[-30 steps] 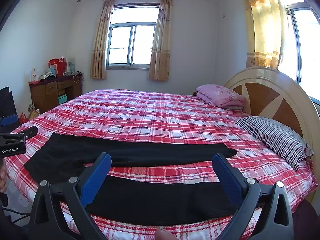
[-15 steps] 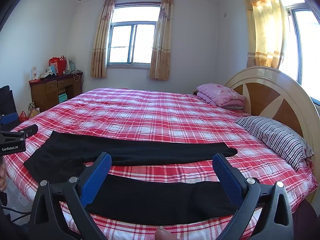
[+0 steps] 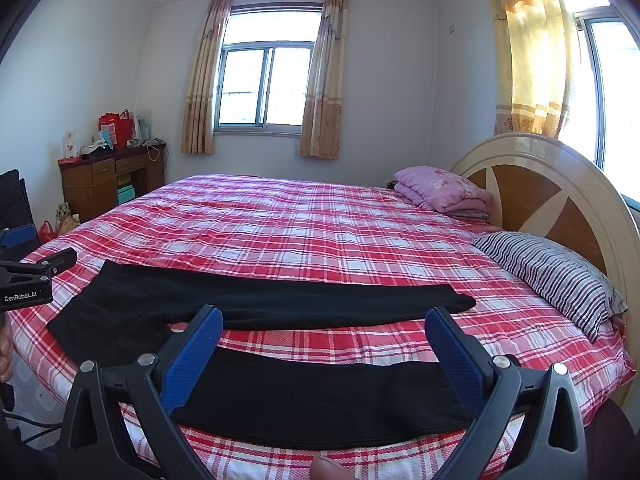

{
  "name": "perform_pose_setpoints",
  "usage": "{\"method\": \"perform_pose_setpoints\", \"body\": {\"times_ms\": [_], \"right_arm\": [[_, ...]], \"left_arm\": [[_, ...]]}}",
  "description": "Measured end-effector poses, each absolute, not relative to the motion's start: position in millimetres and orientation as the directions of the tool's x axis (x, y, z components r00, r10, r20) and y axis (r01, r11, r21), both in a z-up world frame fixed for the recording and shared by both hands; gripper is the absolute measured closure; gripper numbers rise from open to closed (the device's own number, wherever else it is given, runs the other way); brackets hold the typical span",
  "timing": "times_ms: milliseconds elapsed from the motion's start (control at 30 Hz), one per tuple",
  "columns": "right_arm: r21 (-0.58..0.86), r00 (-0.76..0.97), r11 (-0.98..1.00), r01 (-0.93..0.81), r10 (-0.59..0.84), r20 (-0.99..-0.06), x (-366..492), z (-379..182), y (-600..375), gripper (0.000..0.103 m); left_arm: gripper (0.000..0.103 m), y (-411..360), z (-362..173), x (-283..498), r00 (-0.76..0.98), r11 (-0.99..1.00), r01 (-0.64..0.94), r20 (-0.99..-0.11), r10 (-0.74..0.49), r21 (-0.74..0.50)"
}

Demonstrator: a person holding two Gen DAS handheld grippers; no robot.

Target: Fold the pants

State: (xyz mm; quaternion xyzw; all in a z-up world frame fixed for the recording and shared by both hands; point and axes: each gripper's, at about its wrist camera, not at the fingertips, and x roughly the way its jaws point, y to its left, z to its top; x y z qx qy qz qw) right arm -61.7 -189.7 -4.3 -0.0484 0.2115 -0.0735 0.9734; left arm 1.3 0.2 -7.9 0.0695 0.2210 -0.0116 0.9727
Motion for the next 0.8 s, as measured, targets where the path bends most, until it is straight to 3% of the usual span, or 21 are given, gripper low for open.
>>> {"method": "perform_pose_setpoints", "body": {"times_ms": [800], "right_arm": [[-0.132, 0.893, 0.983, 0.125, -0.17, -0.416, -58.4, -6.9, -189.1, 0.001]], "left_arm": [[0.0, 5.1, -11.4, 2.1, 0.896, 0.99, 0.056, -0.443, 0.008, 0.131]]}}
